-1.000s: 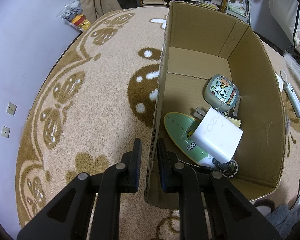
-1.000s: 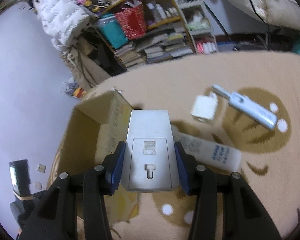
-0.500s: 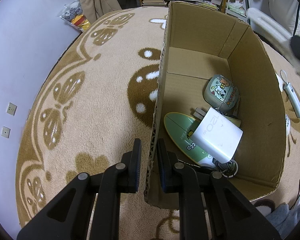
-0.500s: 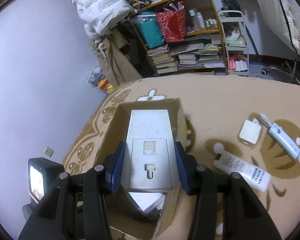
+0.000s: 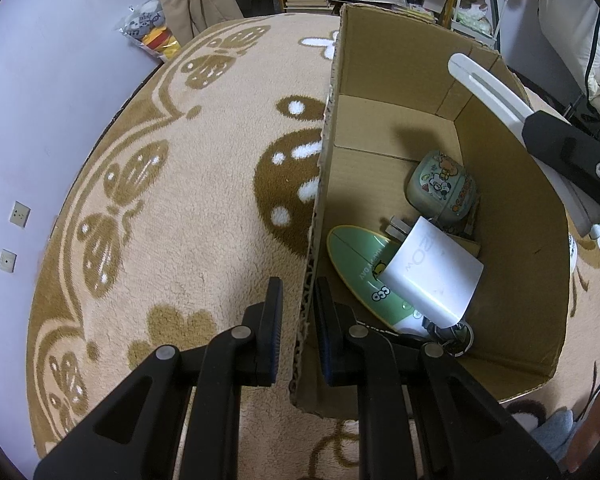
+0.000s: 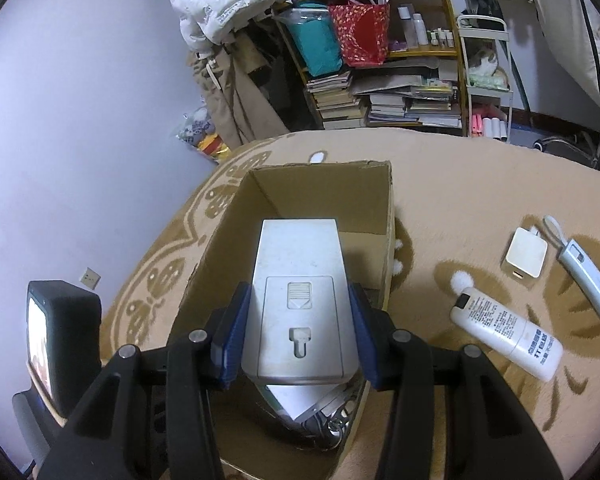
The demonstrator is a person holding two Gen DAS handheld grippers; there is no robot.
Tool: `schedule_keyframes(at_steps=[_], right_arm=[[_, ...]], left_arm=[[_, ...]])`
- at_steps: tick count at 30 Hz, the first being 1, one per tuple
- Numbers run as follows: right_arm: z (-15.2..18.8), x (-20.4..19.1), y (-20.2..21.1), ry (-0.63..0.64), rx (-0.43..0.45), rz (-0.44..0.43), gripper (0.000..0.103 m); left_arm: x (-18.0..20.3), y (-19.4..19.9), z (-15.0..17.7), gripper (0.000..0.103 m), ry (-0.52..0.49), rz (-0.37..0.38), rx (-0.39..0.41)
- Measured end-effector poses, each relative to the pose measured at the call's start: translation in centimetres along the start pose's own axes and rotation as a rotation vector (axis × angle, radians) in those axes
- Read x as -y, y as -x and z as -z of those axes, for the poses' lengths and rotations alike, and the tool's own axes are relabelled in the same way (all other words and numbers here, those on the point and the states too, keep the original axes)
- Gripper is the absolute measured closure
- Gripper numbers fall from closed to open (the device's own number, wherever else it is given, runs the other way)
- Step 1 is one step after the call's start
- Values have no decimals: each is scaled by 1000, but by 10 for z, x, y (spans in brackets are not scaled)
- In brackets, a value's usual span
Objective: Organize rigid objects
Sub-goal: 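Carry the white power strip over the box and lower it inside, then open the right tool and move it back to the white tube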
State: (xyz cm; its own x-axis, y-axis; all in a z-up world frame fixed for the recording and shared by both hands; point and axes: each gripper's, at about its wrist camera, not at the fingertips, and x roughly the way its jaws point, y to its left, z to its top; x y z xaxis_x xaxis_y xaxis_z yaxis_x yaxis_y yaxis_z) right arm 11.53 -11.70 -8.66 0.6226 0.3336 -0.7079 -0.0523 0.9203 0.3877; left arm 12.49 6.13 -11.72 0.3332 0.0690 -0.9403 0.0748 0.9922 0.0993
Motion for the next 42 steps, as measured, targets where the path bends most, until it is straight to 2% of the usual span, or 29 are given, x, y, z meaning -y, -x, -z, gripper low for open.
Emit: schedule_keyframes(at_steps=[13, 16, 22, 23, 25, 29, 32, 42], right_arm=[[7, 4, -13, -15, -59, -3, 52], [8, 7, -11, -1, -38, 21, 52], [2, 14, -2, -13, -32, -1, 50], [1, 14, 0, -10, -28, 3, 47], [-4, 15, 7, 5, -8, 63, 29], [-12, 24, 23, 29, 49, 110, 23], [-15, 40, 24, 8, 51, 145, 8], [-6, 97, 4, -38, -15, 255, 6]], left_arm=[[0, -1, 0, 87, 2, 3, 1], [-1, 0, -1, 87, 1, 5, 2], [-2, -1, -1, 87, 1, 8, 2], [-2, -1, 0, 87, 1, 8, 2], [-2, -2, 0, 87, -1, 7, 2], [-2, -1, 0, 87, 0, 8, 1], [-2, -1, 0, 87, 0, 7, 2], [-4, -1, 0, 87, -4, 4, 3]])
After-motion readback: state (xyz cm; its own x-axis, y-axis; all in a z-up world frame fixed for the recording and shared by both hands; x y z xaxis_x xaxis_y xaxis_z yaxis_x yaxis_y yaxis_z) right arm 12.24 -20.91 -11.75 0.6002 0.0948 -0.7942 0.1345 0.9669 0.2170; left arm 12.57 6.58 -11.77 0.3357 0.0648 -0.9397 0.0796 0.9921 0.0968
